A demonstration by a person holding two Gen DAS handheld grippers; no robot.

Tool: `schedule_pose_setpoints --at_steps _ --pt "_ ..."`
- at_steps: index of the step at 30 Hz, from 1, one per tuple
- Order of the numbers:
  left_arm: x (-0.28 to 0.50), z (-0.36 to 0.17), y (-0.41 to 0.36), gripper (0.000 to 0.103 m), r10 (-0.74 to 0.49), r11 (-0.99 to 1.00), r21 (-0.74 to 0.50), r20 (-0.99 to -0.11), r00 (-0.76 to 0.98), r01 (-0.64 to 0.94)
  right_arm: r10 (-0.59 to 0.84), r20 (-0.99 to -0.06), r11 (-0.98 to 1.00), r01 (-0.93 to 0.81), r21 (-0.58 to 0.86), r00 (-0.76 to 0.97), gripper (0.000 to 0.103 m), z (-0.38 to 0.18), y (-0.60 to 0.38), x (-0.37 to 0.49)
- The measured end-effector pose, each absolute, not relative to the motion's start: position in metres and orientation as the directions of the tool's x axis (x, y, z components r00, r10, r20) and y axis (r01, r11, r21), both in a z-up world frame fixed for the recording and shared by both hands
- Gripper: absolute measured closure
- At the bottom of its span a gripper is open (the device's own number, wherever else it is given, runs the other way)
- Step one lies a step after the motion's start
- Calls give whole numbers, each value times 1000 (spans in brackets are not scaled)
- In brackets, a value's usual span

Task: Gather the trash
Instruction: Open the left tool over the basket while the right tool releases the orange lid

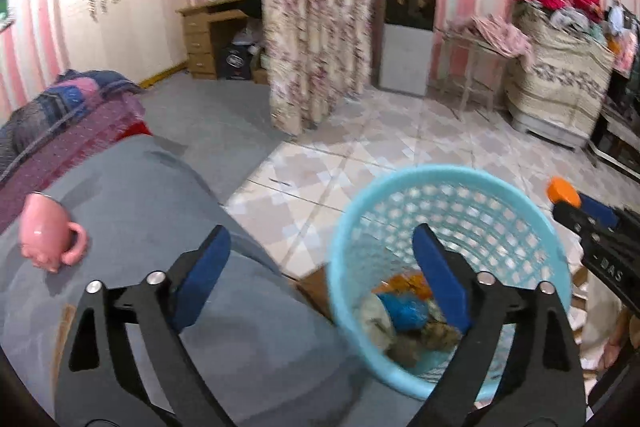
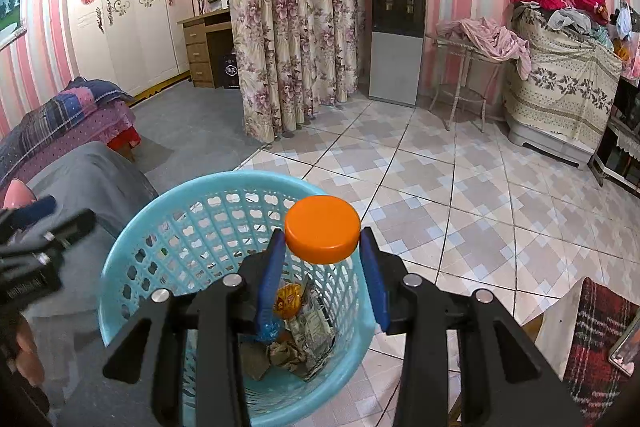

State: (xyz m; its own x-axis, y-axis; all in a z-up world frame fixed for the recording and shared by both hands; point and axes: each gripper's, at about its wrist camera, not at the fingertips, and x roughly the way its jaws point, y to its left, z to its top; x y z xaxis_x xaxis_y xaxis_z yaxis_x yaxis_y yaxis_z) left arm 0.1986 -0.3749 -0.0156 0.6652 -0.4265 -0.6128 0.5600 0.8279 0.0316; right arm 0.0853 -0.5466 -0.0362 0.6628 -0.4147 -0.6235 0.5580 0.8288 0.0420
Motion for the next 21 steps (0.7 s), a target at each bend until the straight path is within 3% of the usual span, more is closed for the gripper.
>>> schedule_pose_setpoints --at_steps 9,21 --pt "216 6 -332 6 -363 888 34 -561 745 458 -391 -620 843 535 55 680 64 -42 -525 104" --pt "229 8 -310 6 -328 907 38 -561 760 420 -388 -653 859 511 -1 651 64 -58 -494 135"
